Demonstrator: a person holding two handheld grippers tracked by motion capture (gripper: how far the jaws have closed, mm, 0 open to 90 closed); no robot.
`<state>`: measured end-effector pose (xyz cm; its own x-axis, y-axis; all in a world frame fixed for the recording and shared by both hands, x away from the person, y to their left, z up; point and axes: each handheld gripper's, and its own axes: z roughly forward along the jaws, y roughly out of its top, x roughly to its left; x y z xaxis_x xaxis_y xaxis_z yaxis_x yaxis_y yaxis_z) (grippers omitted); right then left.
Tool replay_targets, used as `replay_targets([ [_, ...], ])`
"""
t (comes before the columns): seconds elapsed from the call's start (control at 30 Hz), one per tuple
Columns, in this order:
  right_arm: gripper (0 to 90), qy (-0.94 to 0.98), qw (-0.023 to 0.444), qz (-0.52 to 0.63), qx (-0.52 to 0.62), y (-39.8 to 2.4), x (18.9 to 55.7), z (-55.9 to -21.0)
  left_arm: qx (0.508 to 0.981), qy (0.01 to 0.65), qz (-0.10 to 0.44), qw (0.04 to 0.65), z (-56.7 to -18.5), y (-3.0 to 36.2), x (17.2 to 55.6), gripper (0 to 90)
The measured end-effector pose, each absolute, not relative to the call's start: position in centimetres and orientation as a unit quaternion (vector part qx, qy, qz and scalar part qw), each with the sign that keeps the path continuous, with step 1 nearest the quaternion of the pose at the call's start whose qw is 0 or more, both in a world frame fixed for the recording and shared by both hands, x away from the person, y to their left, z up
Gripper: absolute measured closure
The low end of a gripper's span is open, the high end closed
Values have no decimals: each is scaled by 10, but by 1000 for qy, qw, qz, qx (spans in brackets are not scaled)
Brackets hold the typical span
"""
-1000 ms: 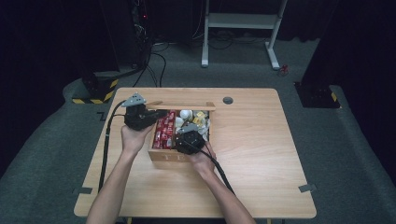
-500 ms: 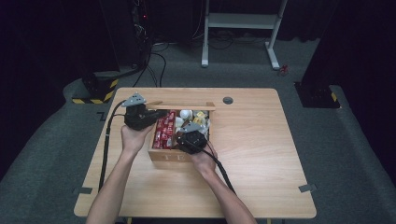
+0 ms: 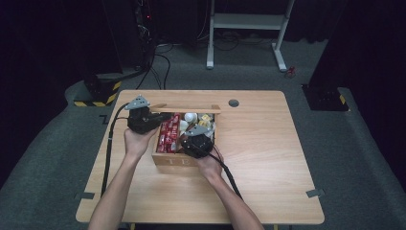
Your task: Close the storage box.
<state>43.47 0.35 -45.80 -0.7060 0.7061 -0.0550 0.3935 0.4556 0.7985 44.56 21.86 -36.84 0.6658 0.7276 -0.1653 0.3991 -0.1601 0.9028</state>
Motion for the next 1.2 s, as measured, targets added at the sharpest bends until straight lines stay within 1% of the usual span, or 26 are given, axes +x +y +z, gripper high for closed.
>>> replay_targets([
  [0.4, 594, 823, 185, 421, 334, -4, 432, -450, 746, 378, 157, 526, -369, 218, 445, 900],
  [0.73, 594, 811, 181, 442, 339, -22, 431, -441, 747, 377, 159, 524, -369, 218, 445, 900],
  [1.0, 594, 804, 187, 451, 340, -38, 429, -434, 750, 377, 163, 518, -369, 218, 444, 900],
  [1.2, 594, 794, 175, 464, 352, -55, 428, -429, 752, 377, 163, 516, -370, 217, 443, 900],
])
